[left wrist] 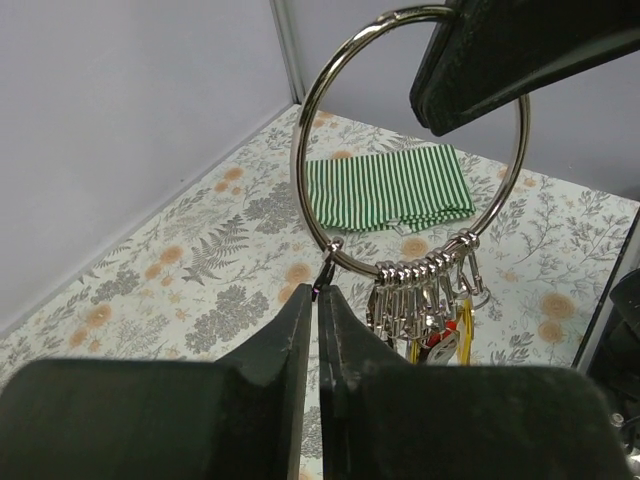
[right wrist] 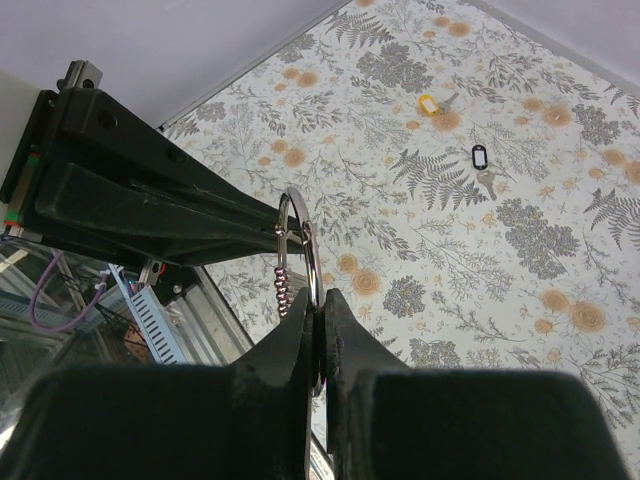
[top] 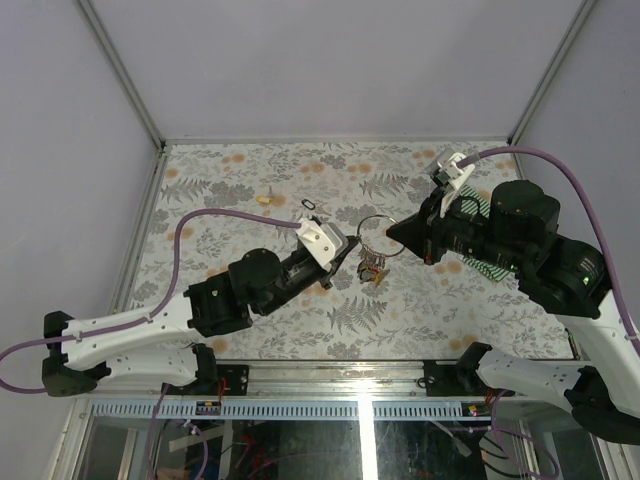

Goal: Put the keys on the keyring

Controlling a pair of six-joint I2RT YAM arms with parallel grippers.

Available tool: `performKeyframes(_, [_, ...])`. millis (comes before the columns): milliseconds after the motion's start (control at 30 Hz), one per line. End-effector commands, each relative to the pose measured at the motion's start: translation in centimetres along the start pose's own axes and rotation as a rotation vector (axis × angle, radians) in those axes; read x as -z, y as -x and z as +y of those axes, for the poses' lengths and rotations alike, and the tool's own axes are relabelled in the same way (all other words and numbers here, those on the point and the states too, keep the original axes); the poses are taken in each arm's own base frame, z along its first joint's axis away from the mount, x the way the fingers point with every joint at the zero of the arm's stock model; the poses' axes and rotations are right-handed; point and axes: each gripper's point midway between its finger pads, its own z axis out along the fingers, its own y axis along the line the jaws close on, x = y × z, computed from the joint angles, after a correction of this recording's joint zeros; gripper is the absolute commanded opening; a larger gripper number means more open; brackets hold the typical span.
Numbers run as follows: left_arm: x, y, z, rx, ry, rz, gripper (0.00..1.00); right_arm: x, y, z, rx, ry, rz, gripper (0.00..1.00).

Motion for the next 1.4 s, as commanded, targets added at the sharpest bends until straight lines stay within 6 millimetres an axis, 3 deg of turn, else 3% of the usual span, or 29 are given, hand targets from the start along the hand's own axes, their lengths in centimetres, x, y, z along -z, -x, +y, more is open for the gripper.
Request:
performKeyframes(0, [0.7,2.3,1.1,0.010,0.032,-0.054,0.08,1.1,2.9,0.5,0.028,0.007,-0.102,0.00])
performKeyframes(600, [-0.1,2.9,0.0,0.058,0.000,-0.102,0.30,0.8,3.0,0.9,0.017,0.031,-0.106,0.00])
performKeyframes(867, [-0.2,2.4,-0.7,0.070,-0.024,-0.095,0.32,0.7,3.0,0.8,0.017,0.028,-0.108,0.00])
performKeyframes(1367, [1.1,1.6,-0.2,0.112,-0.005,-0.086,0.33,0.7,2.9,0.2,0.019,-0.003,-0.110,0.00])
